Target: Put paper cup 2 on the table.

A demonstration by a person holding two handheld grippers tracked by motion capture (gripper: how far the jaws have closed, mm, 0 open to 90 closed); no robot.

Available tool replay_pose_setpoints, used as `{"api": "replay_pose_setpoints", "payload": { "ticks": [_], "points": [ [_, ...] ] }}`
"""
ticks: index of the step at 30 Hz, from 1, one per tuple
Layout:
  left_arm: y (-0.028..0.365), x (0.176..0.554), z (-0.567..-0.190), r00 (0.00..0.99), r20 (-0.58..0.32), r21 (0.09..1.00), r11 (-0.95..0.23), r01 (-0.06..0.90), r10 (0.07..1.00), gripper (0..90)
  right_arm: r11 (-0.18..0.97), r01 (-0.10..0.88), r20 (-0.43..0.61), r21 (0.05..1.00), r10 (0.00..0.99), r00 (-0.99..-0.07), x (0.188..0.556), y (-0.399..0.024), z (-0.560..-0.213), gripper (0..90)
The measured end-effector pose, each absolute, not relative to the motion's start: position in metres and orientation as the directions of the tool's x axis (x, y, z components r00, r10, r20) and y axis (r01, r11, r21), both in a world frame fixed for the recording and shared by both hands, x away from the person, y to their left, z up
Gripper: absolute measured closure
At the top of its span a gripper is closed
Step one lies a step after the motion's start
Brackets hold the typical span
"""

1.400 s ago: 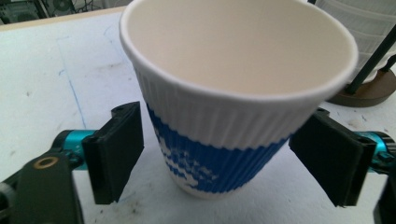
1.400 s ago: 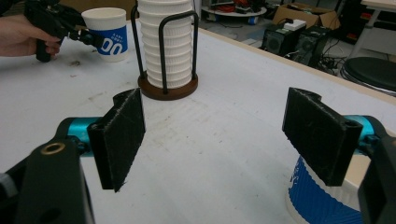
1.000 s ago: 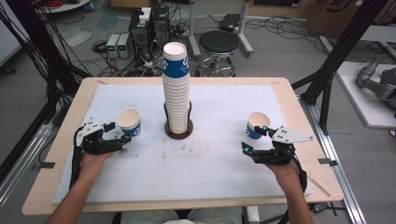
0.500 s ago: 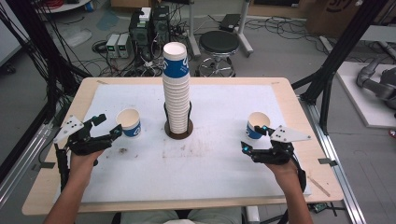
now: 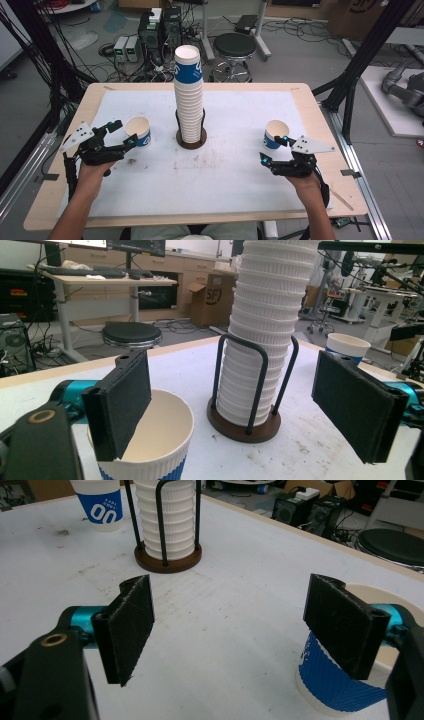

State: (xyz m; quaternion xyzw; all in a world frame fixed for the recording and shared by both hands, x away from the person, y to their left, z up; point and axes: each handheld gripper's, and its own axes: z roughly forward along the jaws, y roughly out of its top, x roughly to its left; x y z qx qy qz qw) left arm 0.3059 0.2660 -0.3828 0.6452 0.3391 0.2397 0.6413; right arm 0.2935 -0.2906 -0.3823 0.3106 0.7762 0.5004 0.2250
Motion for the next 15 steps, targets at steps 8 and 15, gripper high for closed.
{"api": "replay_pose_setpoints", "payload": {
  "ticks": [8, 15],
  "points": [
    [0.2656, 0.3044, -0.3833, 0.668, -0.107, 0.992, 0.036, 0.120, 0.736, 15.9, 0.304, 0.266, -0.031, 0.915, 0.709, -0.704, 0.2937, -0.2901, -0.3826, 20.9],
    [0.2627, 0.3031, -0.3829, 0.681, -0.105, 0.993, 0.037, 0.114, 0.725, 16.0, 0.301, 0.264, -0.032, 0.916, 0.713, -0.701, 0.2896, -0.2887, -0.3811, 20.9]
  ]
}}
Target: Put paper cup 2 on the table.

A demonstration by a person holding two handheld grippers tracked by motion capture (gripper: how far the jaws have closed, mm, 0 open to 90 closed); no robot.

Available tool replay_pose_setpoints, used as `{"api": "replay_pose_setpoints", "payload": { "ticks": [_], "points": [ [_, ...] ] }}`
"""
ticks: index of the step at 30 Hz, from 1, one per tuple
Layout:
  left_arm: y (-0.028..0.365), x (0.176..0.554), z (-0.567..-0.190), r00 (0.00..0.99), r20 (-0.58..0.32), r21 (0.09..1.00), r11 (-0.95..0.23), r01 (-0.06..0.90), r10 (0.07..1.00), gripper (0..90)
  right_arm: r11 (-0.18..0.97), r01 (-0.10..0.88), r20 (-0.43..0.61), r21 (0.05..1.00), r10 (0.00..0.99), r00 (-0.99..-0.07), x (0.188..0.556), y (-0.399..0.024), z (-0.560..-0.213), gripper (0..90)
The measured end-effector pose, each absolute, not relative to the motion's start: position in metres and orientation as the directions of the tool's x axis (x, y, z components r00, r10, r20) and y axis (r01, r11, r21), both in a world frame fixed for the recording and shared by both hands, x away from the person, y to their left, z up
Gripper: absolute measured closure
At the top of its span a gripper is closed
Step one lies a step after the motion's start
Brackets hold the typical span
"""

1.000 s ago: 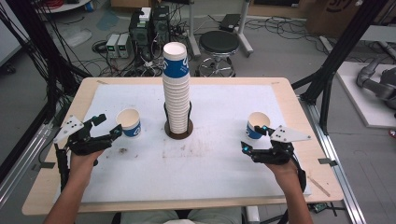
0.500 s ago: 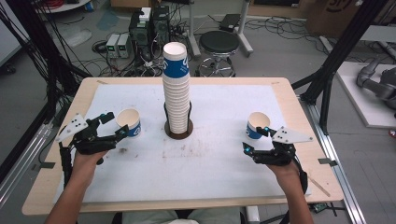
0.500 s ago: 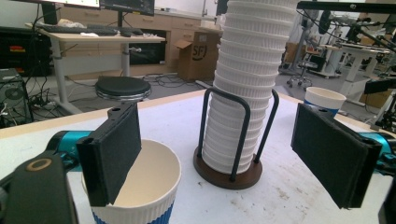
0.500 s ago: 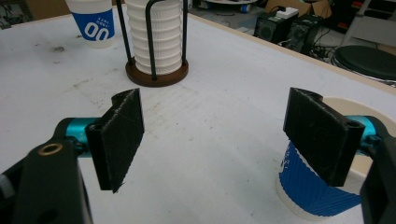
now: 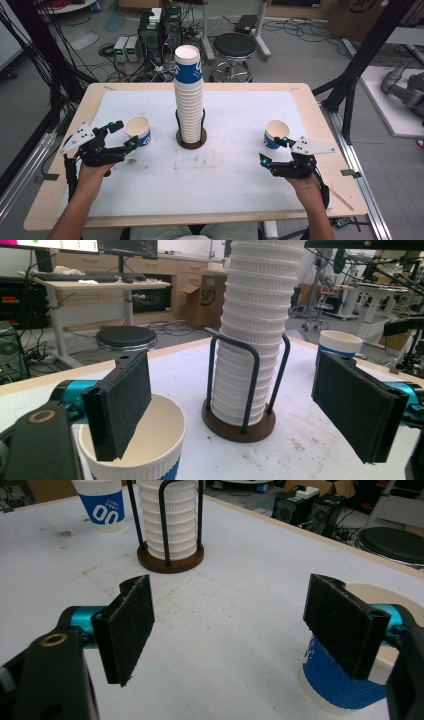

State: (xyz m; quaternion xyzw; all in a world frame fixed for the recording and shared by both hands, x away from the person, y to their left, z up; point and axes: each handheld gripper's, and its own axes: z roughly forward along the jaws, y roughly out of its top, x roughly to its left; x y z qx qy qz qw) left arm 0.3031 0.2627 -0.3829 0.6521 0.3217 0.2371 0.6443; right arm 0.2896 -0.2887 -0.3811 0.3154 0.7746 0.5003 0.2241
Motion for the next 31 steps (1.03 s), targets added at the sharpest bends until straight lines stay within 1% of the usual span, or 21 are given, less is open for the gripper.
{"api": "replay_pose_setpoints", "payload": {
  "ticks": [31],
  "points": [
    [0.2616, 0.3018, -0.3841, 0.680, -0.105, 0.993, 0.037, 0.115, 0.726, 16.0, 0.297, 0.259, -0.035, 0.919, 0.716, -0.697, 0.2887, -0.2904, -0.3803, 20.9]
  ]
}}
